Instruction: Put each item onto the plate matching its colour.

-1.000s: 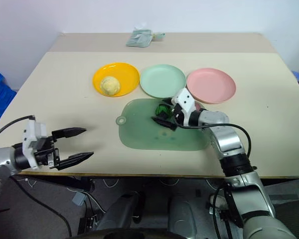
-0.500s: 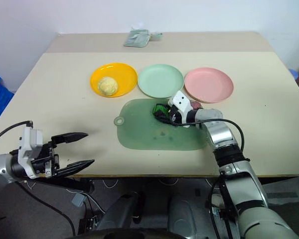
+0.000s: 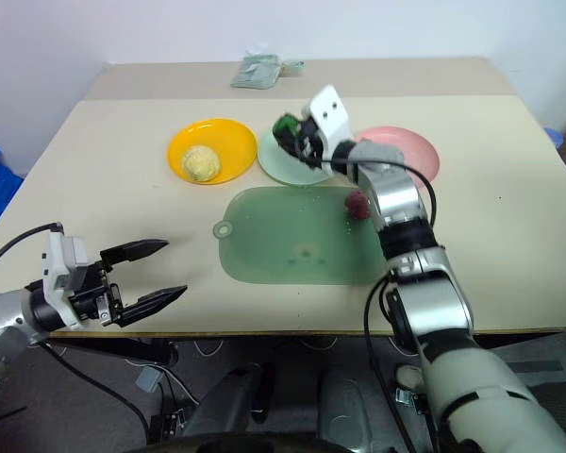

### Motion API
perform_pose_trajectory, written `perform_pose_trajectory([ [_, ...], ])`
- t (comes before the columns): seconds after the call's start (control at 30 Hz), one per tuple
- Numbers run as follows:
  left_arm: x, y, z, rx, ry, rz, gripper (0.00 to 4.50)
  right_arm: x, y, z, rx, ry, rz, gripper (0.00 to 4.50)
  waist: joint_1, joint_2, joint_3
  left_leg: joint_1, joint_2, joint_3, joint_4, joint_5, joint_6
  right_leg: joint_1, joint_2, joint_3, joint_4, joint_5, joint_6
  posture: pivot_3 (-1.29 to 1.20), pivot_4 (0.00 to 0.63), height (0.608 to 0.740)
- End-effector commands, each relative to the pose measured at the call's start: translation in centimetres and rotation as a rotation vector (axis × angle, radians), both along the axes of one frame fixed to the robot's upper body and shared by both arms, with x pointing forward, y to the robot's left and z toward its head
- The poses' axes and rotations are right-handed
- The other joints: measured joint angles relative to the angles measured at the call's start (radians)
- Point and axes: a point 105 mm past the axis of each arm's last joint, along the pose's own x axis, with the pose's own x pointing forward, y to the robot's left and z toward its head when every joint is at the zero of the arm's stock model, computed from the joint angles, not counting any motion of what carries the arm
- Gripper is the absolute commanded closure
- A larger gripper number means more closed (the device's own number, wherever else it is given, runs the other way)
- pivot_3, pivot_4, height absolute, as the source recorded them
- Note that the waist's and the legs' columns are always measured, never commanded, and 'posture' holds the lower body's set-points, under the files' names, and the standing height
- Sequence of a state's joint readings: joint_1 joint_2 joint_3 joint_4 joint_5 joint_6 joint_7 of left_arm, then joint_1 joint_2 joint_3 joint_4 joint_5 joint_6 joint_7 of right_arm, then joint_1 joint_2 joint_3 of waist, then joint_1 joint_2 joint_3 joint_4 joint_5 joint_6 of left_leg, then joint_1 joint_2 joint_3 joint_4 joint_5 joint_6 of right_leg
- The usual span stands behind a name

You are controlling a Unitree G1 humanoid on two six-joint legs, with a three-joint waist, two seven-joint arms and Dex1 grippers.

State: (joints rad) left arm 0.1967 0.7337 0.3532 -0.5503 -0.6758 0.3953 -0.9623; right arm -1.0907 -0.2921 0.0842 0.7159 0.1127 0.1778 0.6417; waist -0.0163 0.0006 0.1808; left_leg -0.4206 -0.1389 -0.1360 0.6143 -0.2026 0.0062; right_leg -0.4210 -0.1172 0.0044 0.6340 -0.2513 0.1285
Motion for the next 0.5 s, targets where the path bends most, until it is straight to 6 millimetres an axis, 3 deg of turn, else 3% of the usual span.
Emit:
perform_pose_trajectory([
  [0.03,0.0,-0.7,0.7,-0.017,-0.034,0.003,0.00,1.9,-0.2,1.0,0.008,-0.043,-0.118,2.95,-0.001,0.000,0.000,0.000,0.000,0.000,-0.001,0.001,-0.002,-0.001,0.000,0.000,0.000,0.000,0.000,0.00,0.150,0.740],
  [0.27,-0.1,-0.7,0.8,-0.027,-0.055,0.050,0.00,3.1,0.6,-1.0,-0.073,-0.023,-0.194,2.95,-0.007,0.000,0.000,0.000,0.000,0.002,-0.002,0.002,-0.002,-0.001,0.003,0.008,0.001,0.000,-0.001,0.00,0.150,0.740],
  [0.33,-0.3,-0.7,0.7,-0.031,-0.055,0.064,0.00,3.1,0.7,-1.7,-0.087,-0.010,-0.201,1.90,-0.010,0.000,0.000,0.000,0.000,0.003,-0.002,0.002,-0.002,-0.002,0.004,0.009,0.002,0.000,-0.001,0.00,0.150,0.740],
  [0.37,-0.5,-0.7,0.7,-0.033,-0.054,0.069,0.00,3.1,0.7,-1.8,-0.090,-0.008,-0.204,1.59,-0.013,0.000,0.000,0.000,0.000,0.003,-0.003,0.002,-0.002,-0.002,0.004,0.011,0.002,0.000,-0.001,0.00,0.150,0.740],
  [0.47,-0.7,-0.8,0.6,-0.038,-0.052,0.086,0.00,3.2,0.7,-1.3,-0.074,-0.023,-0.209,0.03,-0.020,0.000,0.000,0.000,0.000,0.003,-0.003,0.002,-0.002,-0.003,0.004,0.011,0.004,0.000,-0.001,0.00,0.150,0.740],
  [0.5,-0.7,-0.8,0.5,-0.040,-0.050,0.089,0.00,3.2,0.6,-0.9,-0.065,-0.031,-0.208,0.03,-0.022,0.000,0.000,0.000,0.000,0.003,-0.003,0.002,-0.002,-0.003,0.004,0.011,0.004,0.000,-0.001,0.00,0.150,0.740],
])
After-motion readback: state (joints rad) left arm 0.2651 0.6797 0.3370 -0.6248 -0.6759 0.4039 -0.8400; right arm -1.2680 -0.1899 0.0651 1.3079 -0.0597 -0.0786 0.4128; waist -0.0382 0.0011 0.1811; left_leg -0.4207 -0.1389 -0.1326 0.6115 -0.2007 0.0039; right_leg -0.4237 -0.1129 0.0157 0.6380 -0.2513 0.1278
